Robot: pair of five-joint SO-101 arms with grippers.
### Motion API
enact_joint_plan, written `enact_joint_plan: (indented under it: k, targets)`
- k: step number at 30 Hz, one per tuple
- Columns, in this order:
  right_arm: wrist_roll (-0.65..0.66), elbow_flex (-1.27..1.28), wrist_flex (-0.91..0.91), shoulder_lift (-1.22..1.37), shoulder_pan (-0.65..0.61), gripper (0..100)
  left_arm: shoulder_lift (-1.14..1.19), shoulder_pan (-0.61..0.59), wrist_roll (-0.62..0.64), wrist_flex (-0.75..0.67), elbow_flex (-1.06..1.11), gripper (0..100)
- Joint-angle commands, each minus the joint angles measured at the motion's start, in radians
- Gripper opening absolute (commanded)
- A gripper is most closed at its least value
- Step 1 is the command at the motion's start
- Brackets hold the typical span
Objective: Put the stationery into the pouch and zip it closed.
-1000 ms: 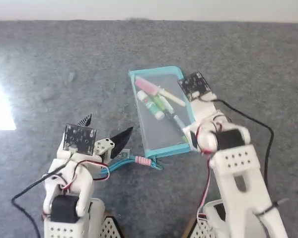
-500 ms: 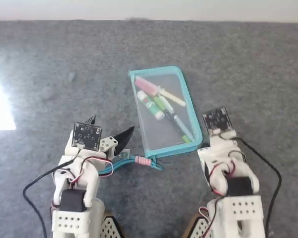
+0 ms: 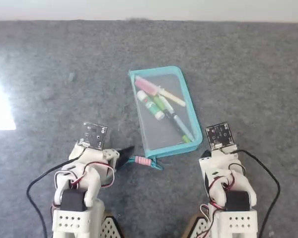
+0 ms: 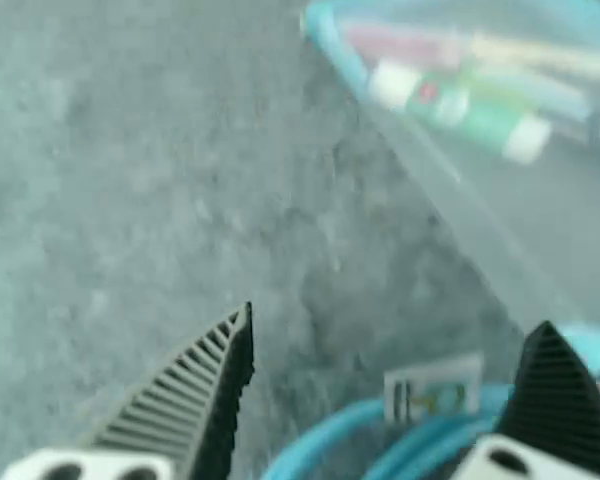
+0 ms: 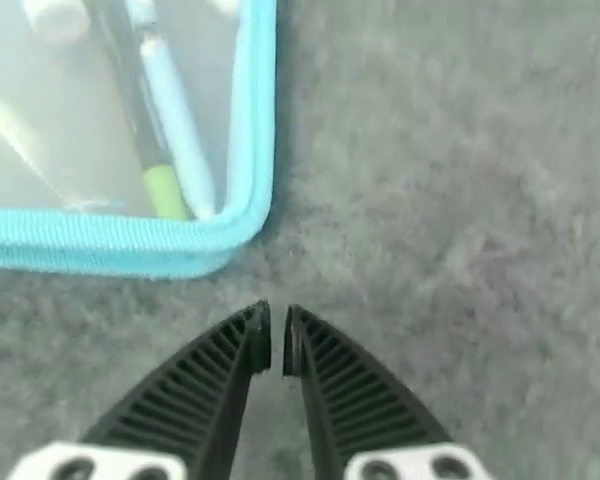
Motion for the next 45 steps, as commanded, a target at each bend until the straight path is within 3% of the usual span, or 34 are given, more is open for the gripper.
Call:
enact_joint_plan:
  k: [1, 45]
  targets:
    - [-0.008, 0.023, 0.073, 0.005, 0.007, 3.9, -0.012, -0.008, 0.009, 0.173, -0.007, 39]
    - [-0.008, 0.023, 0.074, 0.005, 0.005, 4.1, -0.017, -0.006, 0.012, 0.199, -0.007, 39]
